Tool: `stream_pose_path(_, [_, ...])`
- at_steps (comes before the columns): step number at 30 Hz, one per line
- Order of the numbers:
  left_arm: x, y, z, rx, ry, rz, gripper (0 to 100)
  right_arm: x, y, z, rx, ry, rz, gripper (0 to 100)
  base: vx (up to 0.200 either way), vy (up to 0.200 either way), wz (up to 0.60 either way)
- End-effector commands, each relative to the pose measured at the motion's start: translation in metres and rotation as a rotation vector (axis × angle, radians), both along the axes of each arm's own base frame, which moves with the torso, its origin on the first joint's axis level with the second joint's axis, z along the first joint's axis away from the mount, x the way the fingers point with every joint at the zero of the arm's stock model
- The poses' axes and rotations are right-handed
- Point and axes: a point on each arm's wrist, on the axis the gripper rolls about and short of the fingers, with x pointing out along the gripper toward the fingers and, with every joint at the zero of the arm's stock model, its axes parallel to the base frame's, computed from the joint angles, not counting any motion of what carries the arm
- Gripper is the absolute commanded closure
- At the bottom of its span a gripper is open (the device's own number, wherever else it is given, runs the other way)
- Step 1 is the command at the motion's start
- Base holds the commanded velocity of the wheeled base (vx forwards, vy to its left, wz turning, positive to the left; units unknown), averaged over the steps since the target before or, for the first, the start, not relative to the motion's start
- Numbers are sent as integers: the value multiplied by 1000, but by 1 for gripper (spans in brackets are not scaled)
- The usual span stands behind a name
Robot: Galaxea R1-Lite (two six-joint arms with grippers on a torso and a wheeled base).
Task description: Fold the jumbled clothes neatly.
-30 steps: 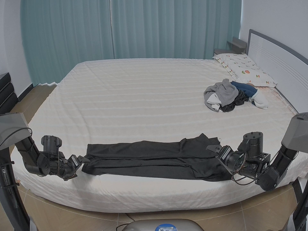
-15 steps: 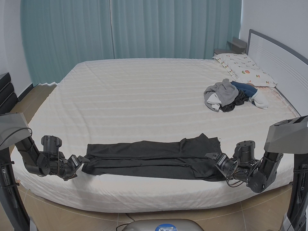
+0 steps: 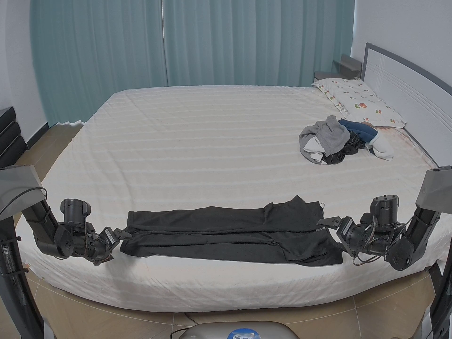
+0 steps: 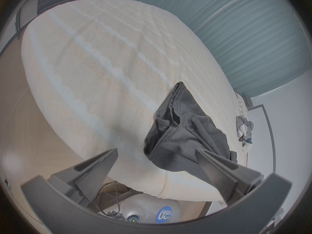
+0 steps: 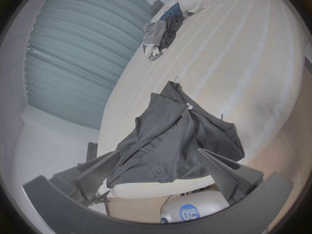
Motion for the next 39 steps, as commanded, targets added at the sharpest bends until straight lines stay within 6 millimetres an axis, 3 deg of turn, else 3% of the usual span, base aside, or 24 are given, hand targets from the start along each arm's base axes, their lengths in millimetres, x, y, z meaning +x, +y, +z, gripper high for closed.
stream_pose_path(1, [0, 0, 0, 0, 1, -1, 0, -1, -16, -9, -11, 29, 19, 0, 0, 0, 0])
stream_pose_path(10, [0, -1, -1, 1, 2, -3, 0, 1, -5, -44, -54, 92, 116, 0, 0, 0, 0])
stream_pose_path(22, [0, -1, -1, 1, 2, -3, 0, 6, -4, -52, -58, 73, 107, 0, 0, 0, 0])
stream_pose_path(23, [0, -1, -1, 1, 2, -3, 0, 6, -4, -52, -58, 73, 107, 100, 0, 0, 0])
stream_pose_path(39, [0, -1, -1, 1, 2, -3, 0, 4, -4, -52, -85, 78, 73, 100, 0, 0, 0])
